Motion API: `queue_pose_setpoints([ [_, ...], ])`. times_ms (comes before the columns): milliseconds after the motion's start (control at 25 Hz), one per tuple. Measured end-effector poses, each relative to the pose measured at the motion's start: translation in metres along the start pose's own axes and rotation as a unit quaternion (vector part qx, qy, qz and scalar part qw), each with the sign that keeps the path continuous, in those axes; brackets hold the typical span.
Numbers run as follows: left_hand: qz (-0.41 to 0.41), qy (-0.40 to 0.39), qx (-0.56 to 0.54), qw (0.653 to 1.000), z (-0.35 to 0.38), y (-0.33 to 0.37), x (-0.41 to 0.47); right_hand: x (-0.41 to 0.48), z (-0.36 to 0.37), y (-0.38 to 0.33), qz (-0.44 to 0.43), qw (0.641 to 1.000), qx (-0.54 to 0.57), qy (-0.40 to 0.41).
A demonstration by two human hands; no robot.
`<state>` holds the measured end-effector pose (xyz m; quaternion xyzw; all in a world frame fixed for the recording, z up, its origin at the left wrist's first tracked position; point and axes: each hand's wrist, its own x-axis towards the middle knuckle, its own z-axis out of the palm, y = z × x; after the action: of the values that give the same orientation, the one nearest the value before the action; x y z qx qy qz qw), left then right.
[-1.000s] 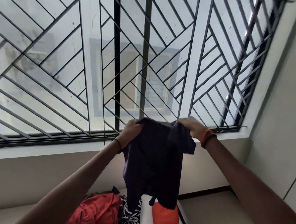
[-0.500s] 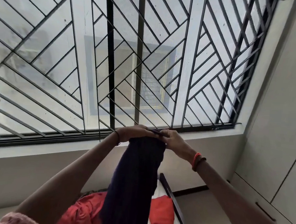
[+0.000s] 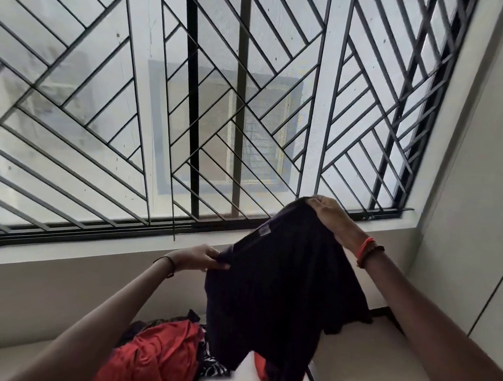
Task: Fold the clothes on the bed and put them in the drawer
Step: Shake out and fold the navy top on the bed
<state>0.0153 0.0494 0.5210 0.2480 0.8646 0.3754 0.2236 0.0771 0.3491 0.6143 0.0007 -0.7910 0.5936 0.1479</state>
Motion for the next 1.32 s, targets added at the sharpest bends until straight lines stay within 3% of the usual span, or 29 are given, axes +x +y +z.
queue_pose_setpoints([
  [120,0.041,0.125,-0.110,0.985,-0.010,-0.001,-0.006,-0.005,-0.034,0.006,0.005,0.992,-0.105,-0.063],
  [240,0.072,0.176,-0.174,0.966,-0.018,0.014,-0.015,-0.014,-0.058,0.010,0.023,0.970,-0.173,-0.169],
  [440,0.053,0.054,-0.229,0.970,-0.036,0.048,-0.034,-0.021,-0.070,0.014,-0.025,0.982,-0.077,-0.170],
  [640,0.051,0.013,-0.305,0.951,-0.051,0.064,-0.041,-0.030,-0.078,0.005,0.041,0.974,0.089,-0.205],
  [760,0.065,0.035,-0.376,0.924,-0.050,0.069,-0.031,-0.023,-0.061,0.011,0.066,0.980,0.152,-0.112],
  [840,0.027,0.093,-0.364,0.927,-0.041,0.070,-0.017,-0.014,-0.039,0.023,0.059,0.997,0.053,-0.010],
  [960,-0.007,0.141,-0.396,0.907,-0.018,0.066,0.003,-0.004,-0.003,0.045,0.067,0.994,-0.017,0.088],
  [1160,-0.002,0.153,-0.442,0.884,0.019,0.068,0.021,0.005,0.038,0.061,0.062,0.989,-0.082,0.106],
  [1320,0.015,0.143,-0.503,0.852,0.034,0.080,0.025,0.001,0.057,0.051,0.038,0.994,-0.056,0.084],
])
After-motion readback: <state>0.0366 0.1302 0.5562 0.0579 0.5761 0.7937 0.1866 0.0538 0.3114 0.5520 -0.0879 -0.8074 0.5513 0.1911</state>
